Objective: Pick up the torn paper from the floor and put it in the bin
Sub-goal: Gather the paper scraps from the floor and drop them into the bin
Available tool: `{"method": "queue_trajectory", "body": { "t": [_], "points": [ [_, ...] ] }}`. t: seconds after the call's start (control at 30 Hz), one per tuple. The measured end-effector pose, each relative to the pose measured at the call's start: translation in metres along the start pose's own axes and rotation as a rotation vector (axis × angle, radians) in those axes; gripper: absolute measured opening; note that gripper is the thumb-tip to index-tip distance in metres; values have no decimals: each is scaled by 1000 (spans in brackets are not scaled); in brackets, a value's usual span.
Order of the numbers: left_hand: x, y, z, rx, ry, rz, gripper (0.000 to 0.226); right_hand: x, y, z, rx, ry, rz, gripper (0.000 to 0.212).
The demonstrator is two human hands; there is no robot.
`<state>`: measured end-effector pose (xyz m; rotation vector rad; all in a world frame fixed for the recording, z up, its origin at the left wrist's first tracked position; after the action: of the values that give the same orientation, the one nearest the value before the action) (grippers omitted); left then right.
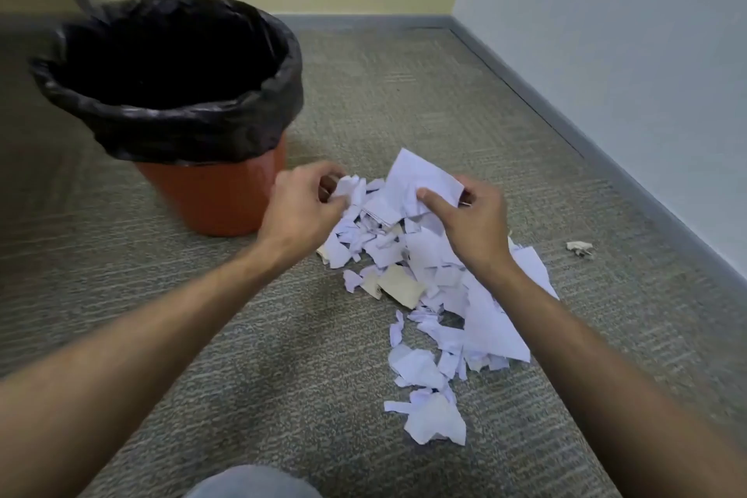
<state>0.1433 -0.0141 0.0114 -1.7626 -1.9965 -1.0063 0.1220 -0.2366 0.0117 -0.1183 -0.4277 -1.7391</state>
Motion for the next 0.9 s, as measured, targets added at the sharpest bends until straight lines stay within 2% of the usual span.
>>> {"method": "queue_trajectory", "body": {
  "t": [0.2, 0.33, 0.43, 0.53, 0.63, 0.73, 0.9],
  "points": [
    [96, 36, -4, -19, -10, -305, 20, -72, 52, 83, 119, 87, 32, 17],
    [149, 60, 11, 48, 80, -453, 20, -126, 83, 135, 179, 68, 57, 23],
    [175, 73, 31, 139, 133, -473, 20, -160, 102, 158, 182, 55, 98, 16],
    [183, 78, 43, 218, 268, -382, 34, -190, 118, 167, 193, -30, 208, 15],
    [183, 78, 43, 259, 361, -324, 44, -204, 123, 161, 163, -97, 311, 40],
    [175, 66, 32, 132, 467, -344, 43, -185, 114, 152, 191, -68, 284, 42],
    [131, 32, 16, -166, 538, -333, 37, -129, 73, 102, 197, -135, 268, 25]
  ]
}}
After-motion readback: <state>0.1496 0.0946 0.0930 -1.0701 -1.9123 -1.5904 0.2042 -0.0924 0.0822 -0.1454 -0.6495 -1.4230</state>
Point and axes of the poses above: each hand's wrist, its own y-axis towards the middle knuckle, its own x-axis out of the back of the hand, z = x × y, the point moved 5 cm from there along y, towards the middle knuckle, and after that the axes turned 2 degrees about y, right-handed, at the moved point
